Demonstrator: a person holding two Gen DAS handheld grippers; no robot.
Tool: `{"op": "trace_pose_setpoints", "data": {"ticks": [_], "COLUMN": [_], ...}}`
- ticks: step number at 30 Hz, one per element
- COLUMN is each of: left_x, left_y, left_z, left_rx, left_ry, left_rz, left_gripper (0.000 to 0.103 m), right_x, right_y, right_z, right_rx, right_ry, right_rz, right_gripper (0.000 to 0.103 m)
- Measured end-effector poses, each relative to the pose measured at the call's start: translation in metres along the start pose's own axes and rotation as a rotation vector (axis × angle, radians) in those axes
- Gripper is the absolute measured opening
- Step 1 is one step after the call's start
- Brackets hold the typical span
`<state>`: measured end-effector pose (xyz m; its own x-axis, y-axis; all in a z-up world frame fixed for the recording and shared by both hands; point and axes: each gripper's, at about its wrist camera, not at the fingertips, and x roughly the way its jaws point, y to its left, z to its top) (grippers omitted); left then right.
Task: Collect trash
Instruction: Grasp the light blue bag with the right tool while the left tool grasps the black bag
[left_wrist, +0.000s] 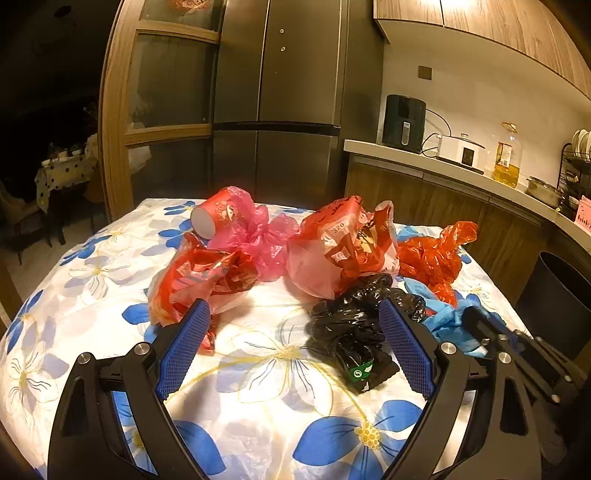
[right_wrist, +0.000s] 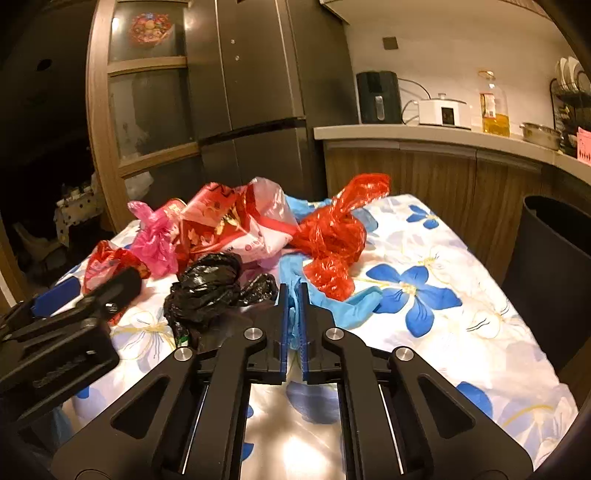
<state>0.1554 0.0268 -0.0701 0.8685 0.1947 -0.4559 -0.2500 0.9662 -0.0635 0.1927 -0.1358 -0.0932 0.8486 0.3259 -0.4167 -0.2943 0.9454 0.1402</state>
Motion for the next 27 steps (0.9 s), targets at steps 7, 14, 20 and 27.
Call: {"op": "trace_pose_setpoints", "data": {"ticks": [7, 14, 20, 27], "left_x": [0.008, 0.034, 0.053, 0.056], "left_y": [-0.013, -0.031, -0.04, -0.041], "left_z": [0.0, 0.001, -0.003, -0.009], "left_rx": [-0.012, -0.014, -0.014, -0.006], "left_ry": [0.019, 0.075, 0.153, 0.172], "left_rz": [-0.037, -0.047, -0.088, -0.083], "left_gripper": [0.089, 0.089, 0.069, 0.026], "right_x": [-0.044, -0.073, -0.083, -0.09], "right_y": [-0.01, -0.019, -0.025, -0.027], "right_z": [0.012, 0.02, 0.021, 0.021], "right_rx": [0.004, 0.019, 0.021, 0.037], "right_ry": [-0.088, -0.13, -0.14, -0.145], "right_rz": [0.01, 0.006, -0.005, -0.008], "right_gripper": [0.003, 0.003, 0.003, 0.003]}}
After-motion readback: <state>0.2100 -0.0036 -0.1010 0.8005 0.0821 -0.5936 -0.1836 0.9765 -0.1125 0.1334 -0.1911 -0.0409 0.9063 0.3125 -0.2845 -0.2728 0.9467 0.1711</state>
